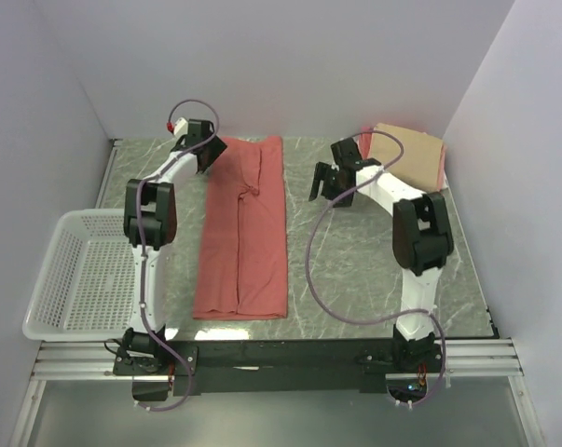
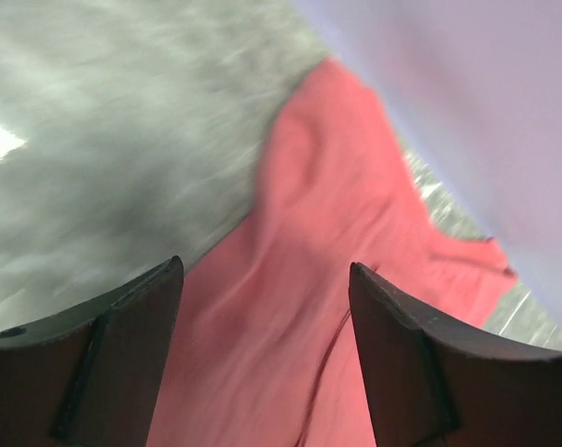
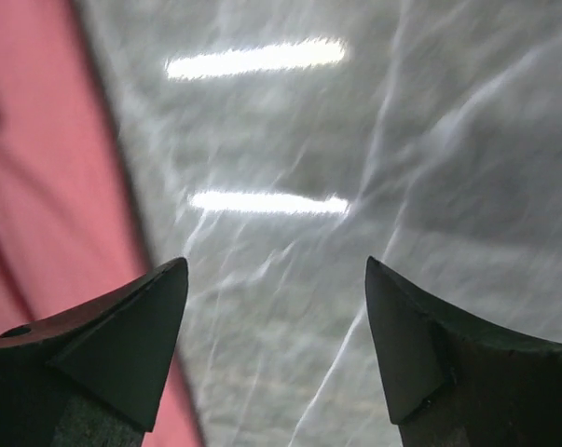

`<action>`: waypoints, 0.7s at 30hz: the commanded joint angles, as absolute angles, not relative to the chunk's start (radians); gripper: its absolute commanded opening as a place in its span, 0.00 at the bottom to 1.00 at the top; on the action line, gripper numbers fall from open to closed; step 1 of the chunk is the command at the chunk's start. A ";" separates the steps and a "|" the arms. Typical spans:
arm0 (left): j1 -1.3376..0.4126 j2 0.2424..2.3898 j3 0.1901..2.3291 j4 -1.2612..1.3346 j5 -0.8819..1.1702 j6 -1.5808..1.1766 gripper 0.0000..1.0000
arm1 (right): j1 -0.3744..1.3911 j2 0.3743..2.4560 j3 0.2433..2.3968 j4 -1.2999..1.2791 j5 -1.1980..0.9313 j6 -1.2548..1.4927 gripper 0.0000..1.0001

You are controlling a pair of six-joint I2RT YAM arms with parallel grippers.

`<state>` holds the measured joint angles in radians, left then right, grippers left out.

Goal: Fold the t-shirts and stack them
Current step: Fold the tshirt

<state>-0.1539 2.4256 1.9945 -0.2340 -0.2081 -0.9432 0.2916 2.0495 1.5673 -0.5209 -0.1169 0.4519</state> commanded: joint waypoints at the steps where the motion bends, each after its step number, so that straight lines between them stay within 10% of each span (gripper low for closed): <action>1: -0.129 2.194 1.912 -0.282 -0.270 -0.908 0.76 | 0.339 1.882 1.439 -0.393 -0.179 0.518 0.82; 21: -0.495 1.332 0.792 -0.413 -0.345 -1.215 0.04 | 0.828 1.555 0.983 -0.236 -0.020 0.718 0.60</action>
